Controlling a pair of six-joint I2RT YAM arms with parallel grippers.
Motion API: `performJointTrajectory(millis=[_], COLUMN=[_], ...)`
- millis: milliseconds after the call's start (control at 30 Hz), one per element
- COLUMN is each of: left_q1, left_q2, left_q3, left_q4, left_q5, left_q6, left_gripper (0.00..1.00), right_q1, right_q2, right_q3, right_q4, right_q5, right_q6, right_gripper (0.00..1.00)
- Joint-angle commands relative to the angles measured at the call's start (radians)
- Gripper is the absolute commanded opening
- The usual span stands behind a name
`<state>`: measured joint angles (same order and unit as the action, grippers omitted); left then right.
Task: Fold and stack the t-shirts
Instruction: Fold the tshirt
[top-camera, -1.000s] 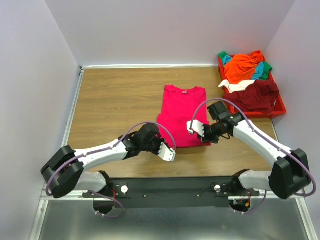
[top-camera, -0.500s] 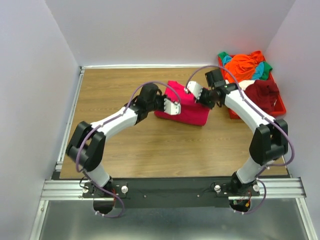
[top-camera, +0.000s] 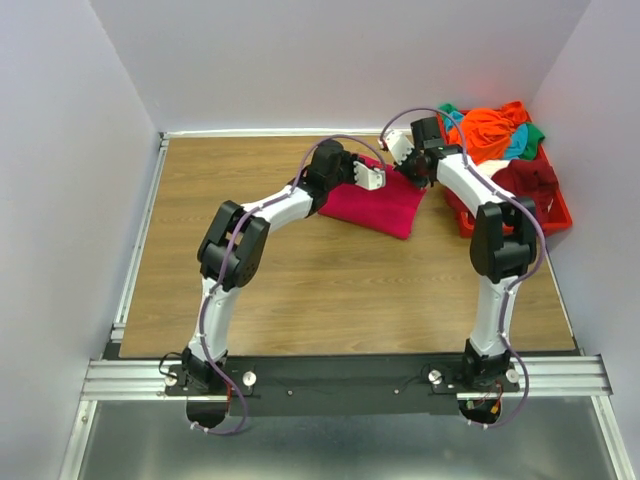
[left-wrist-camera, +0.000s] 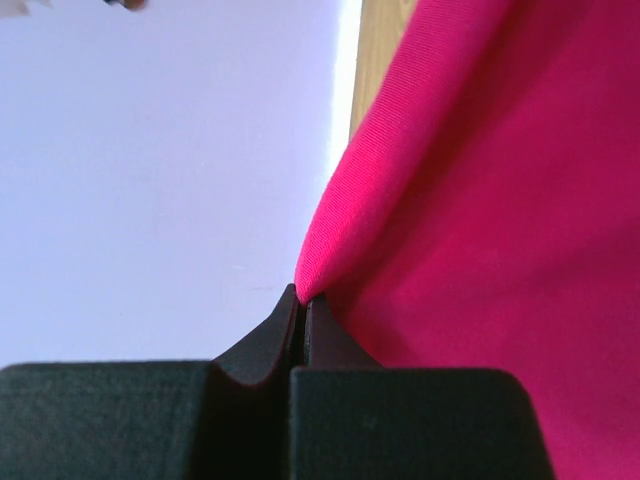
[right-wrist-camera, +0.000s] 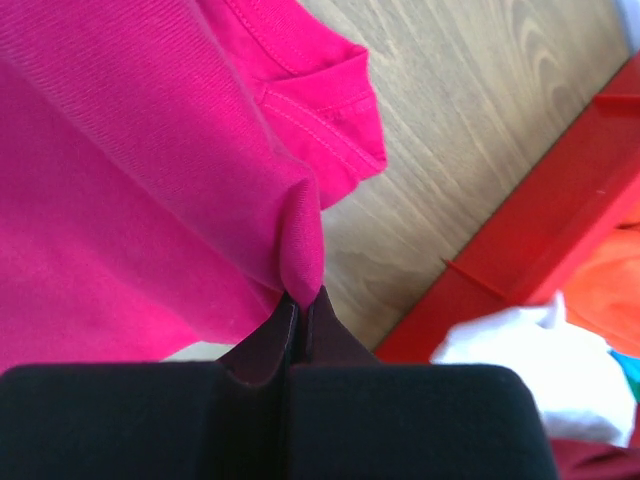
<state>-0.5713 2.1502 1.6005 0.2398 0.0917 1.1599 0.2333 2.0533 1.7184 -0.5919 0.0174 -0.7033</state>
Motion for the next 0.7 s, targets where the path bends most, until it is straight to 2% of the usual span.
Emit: performJointTrajectory(millis=[0, 133, 200, 233, 267, 300, 333, 367, 400, 433, 500, 567, 667], left_q1=[0.007, 0.013, 0.014, 0.014, 0.014, 0.016, 0.014, 0.014, 0.014, 0.014, 0.017, 0.017, 0.019], left_q2=[0.051, 0.082, 0.097, 0.103, 0.114, 0.12, 0.126, 0.131, 0.132, 0.126, 0.1, 0.07, -0.019], left_q3=[0.068, 0.088, 0.099, 0.101, 0.108, 0.117, 0.134, 0.162, 0.224, 0.254, 0.342, 0.387, 0.365], left_q4=[0.108, 0.127, 0.125, 0.128, 0.144, 0.165, 0.196, 0.196, 0.191, 0.179, 0.084, -0.023, -0.133], left_q5=[-0.084, -0.084, -0.084, -0.084, -0.119, -0.182, -0.223, -0.271, -0.35, -0.38, -0.426, -0.438, -0.426], left_q6=[0.006, -0.008, -0.025, -0.038, -0.092, -0.145, -0.205, -0.271, -0.401, -0.443, -0.532, -0.59, -0.67], left_gripper=[0.0, 0.0, 0.0, 0.01, 0.12, 0.29, 0.62, 0.73, 0.8, 0.9, 0.92, 0.93, 0.93], right_q1=[-0.008, -0.006, -0.008, -0.006, -0.006, -0.008, -0.008, -0.008, -0.008, -0.008, -0.008, -0.011, -0.009], right_q2=[0.053, 0.088, 0.1, 0.111, 0.117, 0.122, 0.123, 0.128, 0.128, 0.127, 0.11, 0.078, -0.02], right_q3=[0.05, 0.075, 0.089, 0.093, 0.105, 0.109, 0.112, 0.119, 0.132, 0.138, 0.161, 0.144, 0.064], right_q4=[0.044, 0.052, 0.055, 0.061, 0.072, 0.11, 0.134, 0.151, 0.183, 0.205, 0.214, 0.215, 0.215], right_q5=[0.052, 0.067, 0.075, 0.084, 0.11, 0.13, 0.175, 0.19, 0.203, 0.226, 0.262, 0.202, 0.118], right_q6=[0.056, 0.068, 0.08, 0.088, 0.114, 0.135, 0.16, 0.177, 0.211, 0.24, 0.289, 0.31, 0.326], right_gripper=[0.01, 0.04, 0.11, 0.18, 0.38, 0.6, 0.99, 1.0, 1.0, 1.0, 1.0, 1.0, 1.0])
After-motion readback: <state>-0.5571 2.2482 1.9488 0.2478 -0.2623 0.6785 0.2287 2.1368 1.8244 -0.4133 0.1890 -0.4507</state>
